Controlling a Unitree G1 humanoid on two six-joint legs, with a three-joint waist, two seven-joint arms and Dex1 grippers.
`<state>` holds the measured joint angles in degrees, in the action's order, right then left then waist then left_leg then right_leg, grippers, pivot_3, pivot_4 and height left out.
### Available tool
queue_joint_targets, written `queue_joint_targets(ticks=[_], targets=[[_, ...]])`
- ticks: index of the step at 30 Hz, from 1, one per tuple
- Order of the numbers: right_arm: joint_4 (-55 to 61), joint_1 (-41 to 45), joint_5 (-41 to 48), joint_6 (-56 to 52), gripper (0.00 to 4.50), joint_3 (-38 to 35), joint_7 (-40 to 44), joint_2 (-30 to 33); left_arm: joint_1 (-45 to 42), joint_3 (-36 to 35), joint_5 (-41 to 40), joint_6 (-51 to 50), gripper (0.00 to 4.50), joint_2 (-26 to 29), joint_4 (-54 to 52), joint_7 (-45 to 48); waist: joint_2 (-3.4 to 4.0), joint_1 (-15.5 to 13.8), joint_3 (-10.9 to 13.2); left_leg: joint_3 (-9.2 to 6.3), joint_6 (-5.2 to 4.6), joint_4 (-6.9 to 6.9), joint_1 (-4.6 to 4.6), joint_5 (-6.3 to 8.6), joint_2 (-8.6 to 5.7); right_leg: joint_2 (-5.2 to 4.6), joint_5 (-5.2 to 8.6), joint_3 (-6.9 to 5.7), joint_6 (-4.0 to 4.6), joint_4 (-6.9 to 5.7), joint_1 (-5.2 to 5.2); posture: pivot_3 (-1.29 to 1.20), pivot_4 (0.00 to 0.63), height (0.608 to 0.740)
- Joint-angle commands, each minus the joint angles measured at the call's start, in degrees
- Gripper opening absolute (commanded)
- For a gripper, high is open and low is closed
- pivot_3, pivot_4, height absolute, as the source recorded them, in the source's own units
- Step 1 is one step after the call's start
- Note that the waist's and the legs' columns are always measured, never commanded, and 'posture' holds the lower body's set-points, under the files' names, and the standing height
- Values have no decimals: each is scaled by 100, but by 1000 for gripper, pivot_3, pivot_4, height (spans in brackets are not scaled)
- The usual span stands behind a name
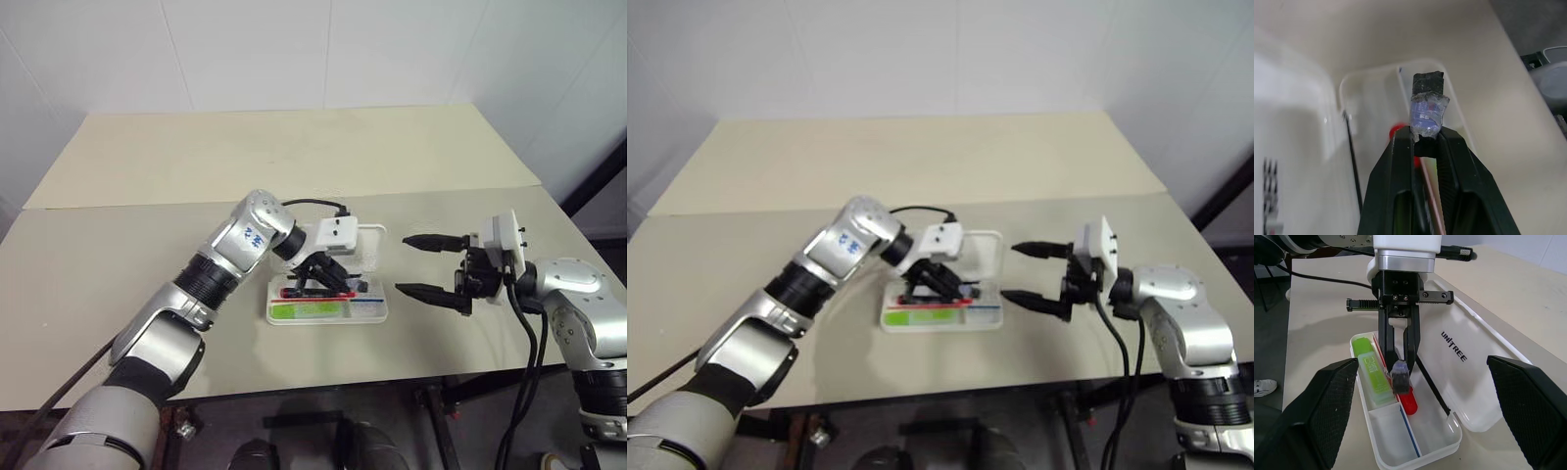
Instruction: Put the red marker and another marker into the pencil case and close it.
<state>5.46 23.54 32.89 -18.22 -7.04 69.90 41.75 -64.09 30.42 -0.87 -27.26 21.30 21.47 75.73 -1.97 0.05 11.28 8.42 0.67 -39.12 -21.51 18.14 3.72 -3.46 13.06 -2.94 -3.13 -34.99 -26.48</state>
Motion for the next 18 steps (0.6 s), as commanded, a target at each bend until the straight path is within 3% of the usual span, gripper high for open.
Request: queue_joint_targets(ticks=[1,18], targets=[[279,-34,151,-54,4500,-128,-77,11,-113,48,152,24,325,-170,10,-89,0,3,0,0,0,0,0,0,0,0,0,0,0,0,0,0,150,740],[563,-201,292,-219,4500,-205,-237,59,236,307,527,-191,325,-421,-203,-315,0,0,0,-3,-6,-2,1,1,-1,-1,0,1,-1,-4,1,0,150,740]])
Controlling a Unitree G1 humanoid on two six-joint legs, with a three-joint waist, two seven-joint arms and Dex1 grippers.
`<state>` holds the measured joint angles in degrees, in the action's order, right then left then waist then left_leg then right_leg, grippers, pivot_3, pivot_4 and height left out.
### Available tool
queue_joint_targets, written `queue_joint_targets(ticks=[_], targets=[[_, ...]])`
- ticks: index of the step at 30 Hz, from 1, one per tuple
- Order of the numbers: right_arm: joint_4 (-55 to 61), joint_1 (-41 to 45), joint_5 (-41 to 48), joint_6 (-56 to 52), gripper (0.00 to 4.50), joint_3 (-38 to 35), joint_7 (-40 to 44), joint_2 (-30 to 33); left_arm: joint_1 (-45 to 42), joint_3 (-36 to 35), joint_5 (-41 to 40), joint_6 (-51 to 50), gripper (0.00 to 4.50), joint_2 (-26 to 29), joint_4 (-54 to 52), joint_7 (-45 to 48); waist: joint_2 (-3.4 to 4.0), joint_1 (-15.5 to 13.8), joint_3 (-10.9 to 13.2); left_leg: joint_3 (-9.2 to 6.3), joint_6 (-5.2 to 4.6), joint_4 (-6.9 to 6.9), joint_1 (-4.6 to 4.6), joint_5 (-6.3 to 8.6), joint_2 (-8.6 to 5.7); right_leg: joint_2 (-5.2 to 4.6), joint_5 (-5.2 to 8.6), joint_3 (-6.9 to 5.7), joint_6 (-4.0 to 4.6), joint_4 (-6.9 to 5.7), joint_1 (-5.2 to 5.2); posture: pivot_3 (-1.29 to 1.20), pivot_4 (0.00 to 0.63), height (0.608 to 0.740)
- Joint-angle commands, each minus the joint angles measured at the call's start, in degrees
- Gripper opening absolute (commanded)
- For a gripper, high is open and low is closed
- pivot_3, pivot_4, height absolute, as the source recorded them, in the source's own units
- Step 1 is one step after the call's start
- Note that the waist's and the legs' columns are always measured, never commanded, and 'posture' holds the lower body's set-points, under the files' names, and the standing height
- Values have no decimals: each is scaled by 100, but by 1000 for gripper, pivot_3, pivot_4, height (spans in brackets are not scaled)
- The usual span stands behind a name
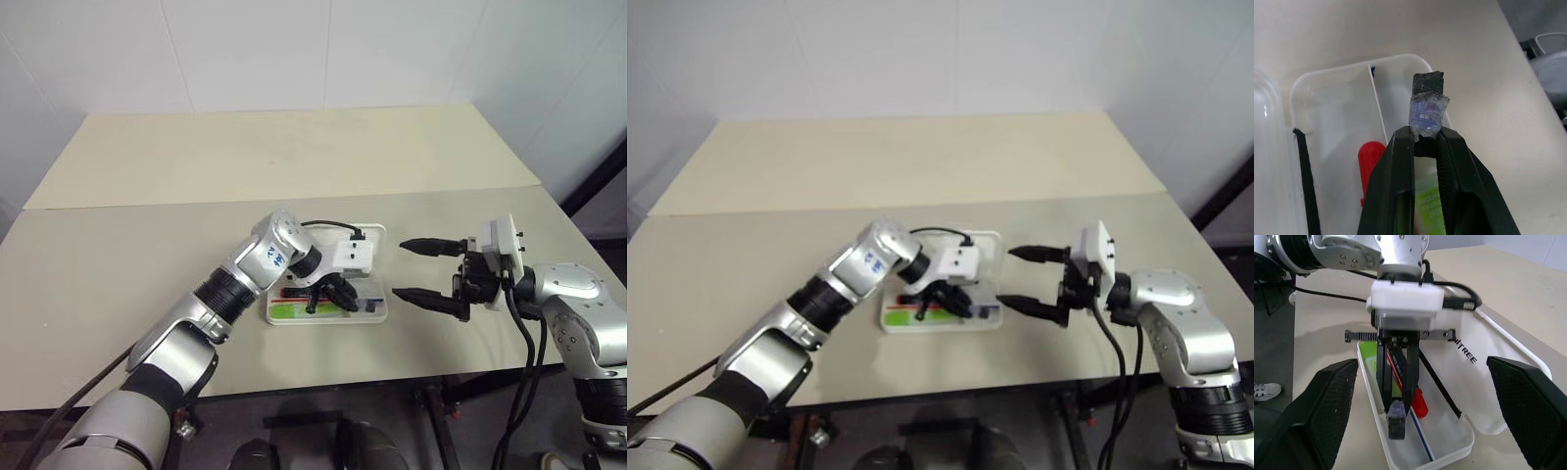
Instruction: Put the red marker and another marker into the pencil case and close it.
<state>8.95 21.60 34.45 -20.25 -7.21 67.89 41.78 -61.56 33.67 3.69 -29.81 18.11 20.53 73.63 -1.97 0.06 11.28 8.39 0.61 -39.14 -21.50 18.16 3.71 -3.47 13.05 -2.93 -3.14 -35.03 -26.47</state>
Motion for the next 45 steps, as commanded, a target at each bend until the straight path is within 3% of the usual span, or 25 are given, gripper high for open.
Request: queue_joint_targets(ticks=[1,14,15,26,36,45], targets=[[222,-7,142,-17,4500,-187,-43,58,-23,-23,93,81,325,-143,-54,-153,0,-1,0,0,-4,0,0,2,0,0,0,0,0,0,0,0,150,740],[239,-14,151,12,4500,-164,-126,30,-65,-70,252,200,325,-333,312,-417,0,2,0,0,-21,-2,1,11,0,0,0,0,-1,-4,0,0,150,740],[239,-13,150,18,4500,-158,-134,21,-77,-81,266,217,1029,-345,347,-455,0,1,0,0,-22,-2,1,10,0,0,-1,0,-1,-5,0,0,150,740],[173,31,136,67,4500,-113,-125,-30,-176,-209,218,268,4478,-455,274,-462,-1,2,0,-4,-30,-7,2,7,-5,-3,-4,4,-6,-7,6,0,150,740],[-160,249,27,168,4500,4,37,-141,-54,-817,-252,-118,4478,57,-908,-187,0,21,0,-3,-29,-6,3,7,-4,-2,-4,6,-6,-8,4,0,150,740],[-578,469,-85,332,4500,24,273,-150,665,-2104,-1051,-328,4478,1163,-2295,-290,0,28,0,0,-24,-7,8,3,-2,-2,-4,11,-6,-21,4,0,150,740]])
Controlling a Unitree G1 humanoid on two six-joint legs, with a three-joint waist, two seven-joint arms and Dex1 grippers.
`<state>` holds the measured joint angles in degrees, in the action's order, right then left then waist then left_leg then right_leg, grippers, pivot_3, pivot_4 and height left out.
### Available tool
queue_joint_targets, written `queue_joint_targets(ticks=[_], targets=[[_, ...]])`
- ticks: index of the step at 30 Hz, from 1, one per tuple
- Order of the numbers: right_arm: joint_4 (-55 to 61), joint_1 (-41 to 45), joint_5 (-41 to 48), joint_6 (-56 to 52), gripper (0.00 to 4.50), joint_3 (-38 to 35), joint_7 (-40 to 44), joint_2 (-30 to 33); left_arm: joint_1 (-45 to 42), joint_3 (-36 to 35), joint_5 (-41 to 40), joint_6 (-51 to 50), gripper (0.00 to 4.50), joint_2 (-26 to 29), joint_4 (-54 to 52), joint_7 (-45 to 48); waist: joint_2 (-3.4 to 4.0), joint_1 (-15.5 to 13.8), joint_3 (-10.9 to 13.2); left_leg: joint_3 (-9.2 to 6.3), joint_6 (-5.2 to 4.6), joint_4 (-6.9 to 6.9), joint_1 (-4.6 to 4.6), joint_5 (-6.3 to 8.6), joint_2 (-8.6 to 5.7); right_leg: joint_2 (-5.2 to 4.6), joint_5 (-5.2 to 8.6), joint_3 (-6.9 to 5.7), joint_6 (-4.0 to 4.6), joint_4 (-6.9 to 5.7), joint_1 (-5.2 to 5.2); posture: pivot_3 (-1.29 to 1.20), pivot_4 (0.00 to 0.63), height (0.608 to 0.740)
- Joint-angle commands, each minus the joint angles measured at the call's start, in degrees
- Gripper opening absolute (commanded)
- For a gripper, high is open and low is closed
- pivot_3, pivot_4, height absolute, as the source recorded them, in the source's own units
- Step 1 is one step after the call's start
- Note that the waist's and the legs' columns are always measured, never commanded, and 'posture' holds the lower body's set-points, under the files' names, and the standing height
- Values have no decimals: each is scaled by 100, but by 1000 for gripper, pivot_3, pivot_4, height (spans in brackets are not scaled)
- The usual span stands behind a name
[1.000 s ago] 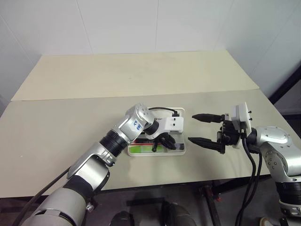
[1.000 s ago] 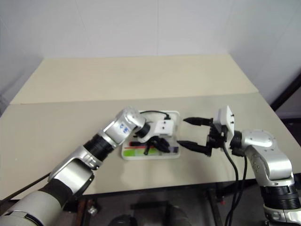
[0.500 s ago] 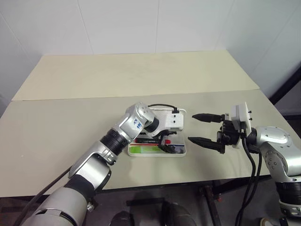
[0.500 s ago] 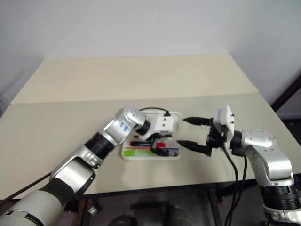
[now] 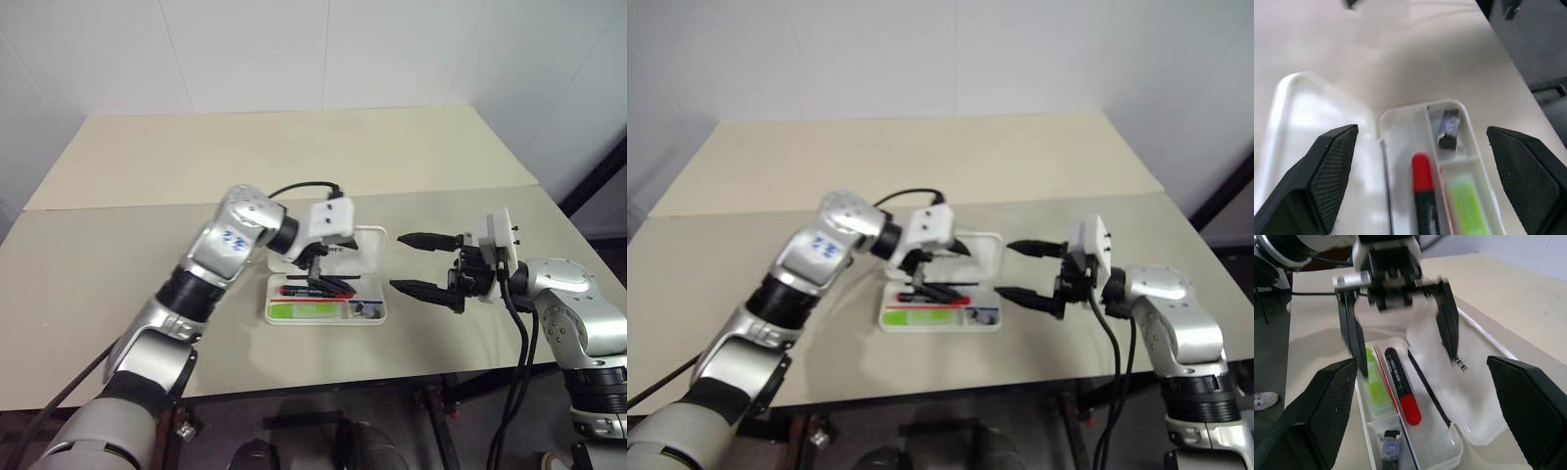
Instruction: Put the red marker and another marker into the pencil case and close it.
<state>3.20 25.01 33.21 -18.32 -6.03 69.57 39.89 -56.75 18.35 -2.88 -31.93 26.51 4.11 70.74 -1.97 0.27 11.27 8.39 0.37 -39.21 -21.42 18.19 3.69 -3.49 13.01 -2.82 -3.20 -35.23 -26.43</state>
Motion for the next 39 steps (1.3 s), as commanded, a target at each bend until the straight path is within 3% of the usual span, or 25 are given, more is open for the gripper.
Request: queue_joint_targets(ticks=[1,9,16,19,30,39], targets=[[-27,140,39,137,4500,-98,136,59,340,-803,-609,-119,4478,478,-852,66,0,4,0,1,25,0,1,-14,0,0,0,1,0,0,0,0,150,740],[-199,307,47,105,4500,-102,341,141,1498,-2192,-1631,-14,4478,1553,-1220,234,0,-3,0,4,28,0,8,-16,0,-1,1,1,2,-7,2,0,150,740],[-289,527,205,27,4500,-170,415,79,2280,-3138,-2075,416,4478,1988,-871,152,0,-6,0,5,29,0,14,-16,1,-2,4,1,8,-17,3,0,150,740],[-382,642,236,92,4500,-225,388,30,2423,-3355,-2189,540,3908,2078,-678,75,-1,-3,0,6,29,0,15,-16,2,-2,5,1,9,-19,2,0,150,740],[-421,874,335,58,4500,-202,355,-161,2369,-3435,-2335,1023,81,2138,-47,28,-2,-4,-1,10,30,0,14,-15,2,-4,5,0,9,-19,2,0,150,740],[-587,995,266,83,4500,-141,364,-288,1842,-2727,-1800,1539,29,1924,891,-181,-2,-8,-1,12,29,1,15,-14,2,-3,5,-1,10,-20,1,0,150,740]])
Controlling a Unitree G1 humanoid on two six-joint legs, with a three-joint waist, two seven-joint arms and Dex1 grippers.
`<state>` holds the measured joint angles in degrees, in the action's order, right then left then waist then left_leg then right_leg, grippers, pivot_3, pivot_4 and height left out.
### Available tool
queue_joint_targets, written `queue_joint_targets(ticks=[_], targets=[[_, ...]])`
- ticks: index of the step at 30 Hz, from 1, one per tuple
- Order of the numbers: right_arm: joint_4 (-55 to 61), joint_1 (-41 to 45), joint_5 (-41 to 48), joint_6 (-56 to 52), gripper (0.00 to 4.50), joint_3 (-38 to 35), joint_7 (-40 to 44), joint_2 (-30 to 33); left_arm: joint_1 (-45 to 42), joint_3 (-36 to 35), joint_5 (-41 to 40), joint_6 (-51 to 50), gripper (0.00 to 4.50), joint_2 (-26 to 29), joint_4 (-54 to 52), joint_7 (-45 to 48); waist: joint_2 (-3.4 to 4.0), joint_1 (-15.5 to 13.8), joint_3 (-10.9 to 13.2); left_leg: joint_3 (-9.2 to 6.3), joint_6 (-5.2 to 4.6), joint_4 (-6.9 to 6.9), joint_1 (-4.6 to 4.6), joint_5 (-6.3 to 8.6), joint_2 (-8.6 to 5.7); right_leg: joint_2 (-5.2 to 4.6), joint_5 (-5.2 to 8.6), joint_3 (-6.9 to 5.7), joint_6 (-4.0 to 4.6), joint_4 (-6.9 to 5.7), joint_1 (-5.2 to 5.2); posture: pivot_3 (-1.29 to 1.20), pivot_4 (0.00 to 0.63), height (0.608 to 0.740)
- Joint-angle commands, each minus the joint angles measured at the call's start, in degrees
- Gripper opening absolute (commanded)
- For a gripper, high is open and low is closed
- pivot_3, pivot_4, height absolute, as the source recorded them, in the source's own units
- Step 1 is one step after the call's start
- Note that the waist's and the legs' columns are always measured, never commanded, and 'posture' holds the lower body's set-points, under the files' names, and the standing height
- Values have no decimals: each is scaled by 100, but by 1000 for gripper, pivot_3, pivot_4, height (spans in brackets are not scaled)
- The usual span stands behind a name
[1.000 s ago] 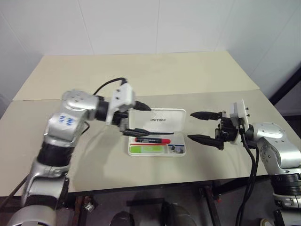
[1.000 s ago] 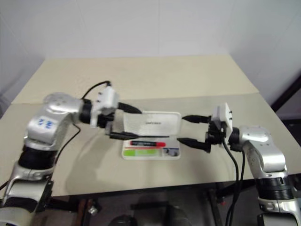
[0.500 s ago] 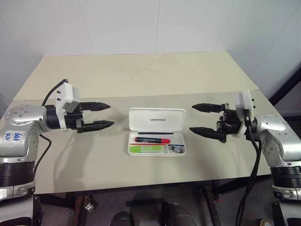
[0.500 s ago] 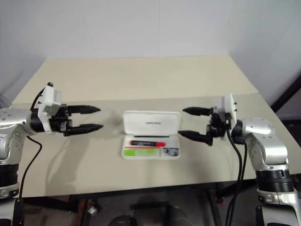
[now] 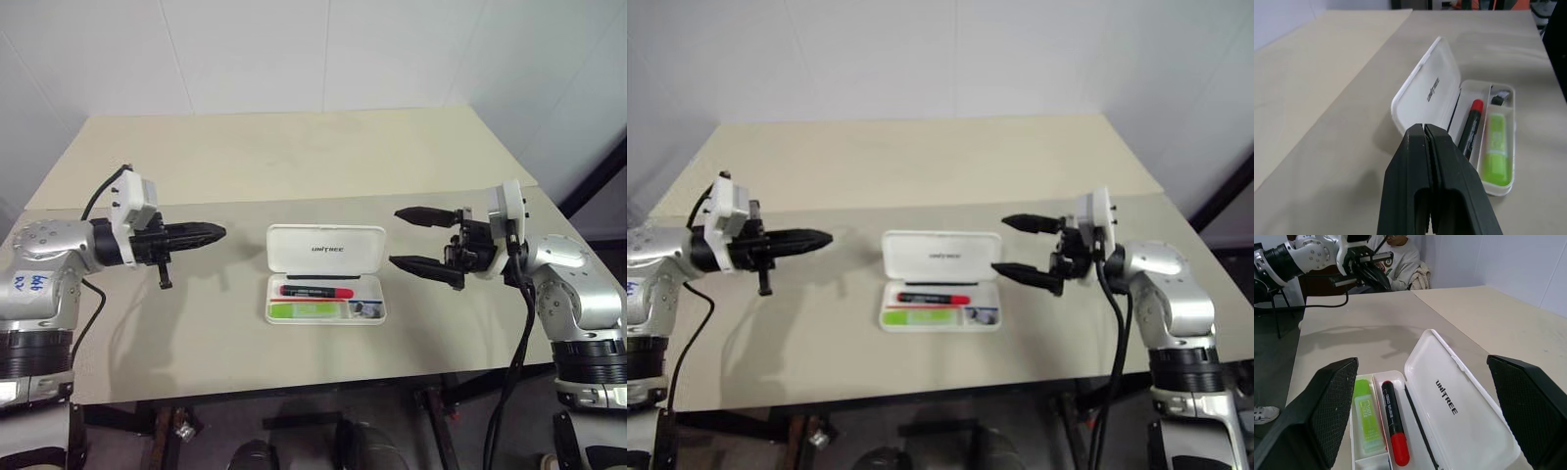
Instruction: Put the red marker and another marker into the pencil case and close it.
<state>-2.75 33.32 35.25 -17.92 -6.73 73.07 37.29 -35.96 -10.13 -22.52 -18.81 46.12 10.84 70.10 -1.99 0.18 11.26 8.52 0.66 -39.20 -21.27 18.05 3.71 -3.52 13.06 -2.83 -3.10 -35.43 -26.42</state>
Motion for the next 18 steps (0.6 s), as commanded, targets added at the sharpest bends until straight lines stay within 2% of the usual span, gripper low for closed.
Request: queue_joint_targets(ticks=[1,8,18], targets=[[-41,194,47,58,4500,-57,0,-66,-399,258,320,348,29,-147,468,-234,0,-4,0,0,0,0,0,0,0,0,0,0,0,0,0,0,150,740],[-242,316,-95,147,4500,48,6,-250,-1133,946,999,875,29,-680,1702,-466,-1,-2,-1,3,3,1,-5,-1,1,1,-1,-4,0,-13,-1,0,150,740],[-65,222,-103,111,4500,65,-98,-295,-1712,1314,1393,1555,29,-1280,2764,-439,-1,1,-1,9,4,2,-11,2,2,-2,-2,-11,-2,-7,-6,0,150,740]])
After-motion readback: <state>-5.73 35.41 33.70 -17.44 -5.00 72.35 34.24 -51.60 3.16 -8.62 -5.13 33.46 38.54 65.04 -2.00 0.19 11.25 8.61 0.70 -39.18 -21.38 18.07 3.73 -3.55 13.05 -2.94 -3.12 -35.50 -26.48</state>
